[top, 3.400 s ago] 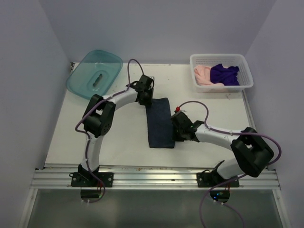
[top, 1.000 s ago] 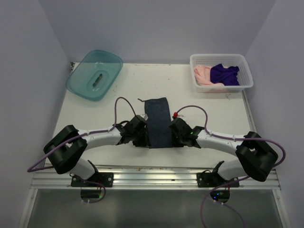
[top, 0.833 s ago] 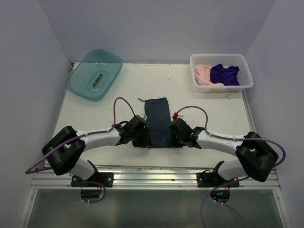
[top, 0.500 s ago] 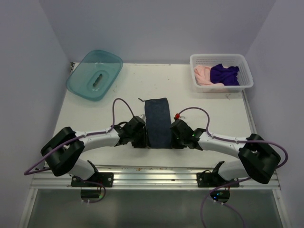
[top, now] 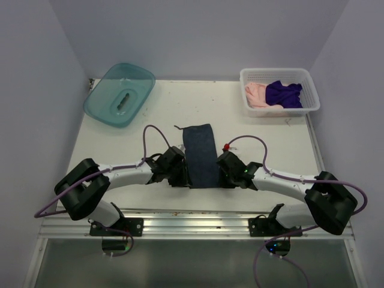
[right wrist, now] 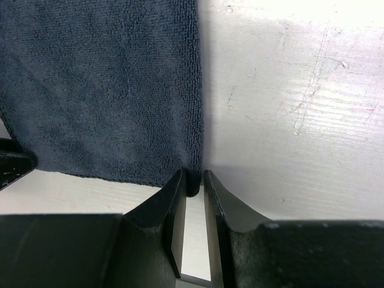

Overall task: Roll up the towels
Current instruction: Fold the towel

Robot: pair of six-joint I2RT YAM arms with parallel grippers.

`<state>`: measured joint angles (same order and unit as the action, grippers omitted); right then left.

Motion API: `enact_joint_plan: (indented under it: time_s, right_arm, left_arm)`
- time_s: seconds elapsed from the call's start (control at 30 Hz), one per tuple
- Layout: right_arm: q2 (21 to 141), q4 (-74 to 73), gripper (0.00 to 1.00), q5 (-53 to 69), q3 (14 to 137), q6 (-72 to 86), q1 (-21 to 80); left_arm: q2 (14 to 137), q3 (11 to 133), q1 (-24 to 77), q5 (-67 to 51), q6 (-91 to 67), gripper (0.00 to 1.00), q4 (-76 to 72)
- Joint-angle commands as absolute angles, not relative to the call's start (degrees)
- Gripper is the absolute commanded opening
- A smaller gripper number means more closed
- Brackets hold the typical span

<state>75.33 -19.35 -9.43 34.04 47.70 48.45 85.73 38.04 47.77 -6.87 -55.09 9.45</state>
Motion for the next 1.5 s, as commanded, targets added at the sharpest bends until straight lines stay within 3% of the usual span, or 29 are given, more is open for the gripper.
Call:
enact_joint_plan:
  time_s: [0.0, 0.23, 0.43, 0.53, 0.7, 0.83, 1.17, 1.47]
  right_arm:
    - [75.15, -18.46, 0.19, -9.06, 34.01, 47.37, 48.69]
    - [75.85, -16.09, 0.04, -5.98, 33.75, 47.99, 49.13]
    - [76.73, -15.21, 0.03, -5.36, 33.92, 48.96, 50.54]
    - [76.73, -15.91, 0.07, -6.23, 34.28, 49.04, 50.63]
    - [76.03, -18.72, 0.28, -9.14, 35.33, 48.61, 50.71]
    - [75.76, -19.95, 0.34, -10.19, 36.03, 48.25, 50.63]
    - [76.29, -18.81, 0.34, -8.70, 35.77, 48.25, 50.63]
    - [76.73, -17.49, 0.23, -7.82, 35.16, 49.04, 50.63]
  left_arm:
    - [86.49, 36.91, 48.16, -4.75, -55.81, 0.36, 11.60]
    - [84.91, 37.18, 48.08, -3.69, -55.72, 0.36, 13.88]
    - [83.67, 36.74, 48.16, -3.08, -55.55, 0.36, 15.55]
    - [84.20, 36.56, 48.08, -2.99, -55.63, 0.36, 15.82]
    - [85.08, 36.65, 48.16, -3.25, -55.81, 0.36, 15.38]
    - [86.39, 36.83, 48.16, -3.43, -56.07, 0.36, 15.29]
    - [89.03, 37.44, 48.16, -2.81, -56.86, 0.34, 14.94]
    - [91.14, 37.97, 48.16, -2.55, -56.95, 0.19, 15.47]
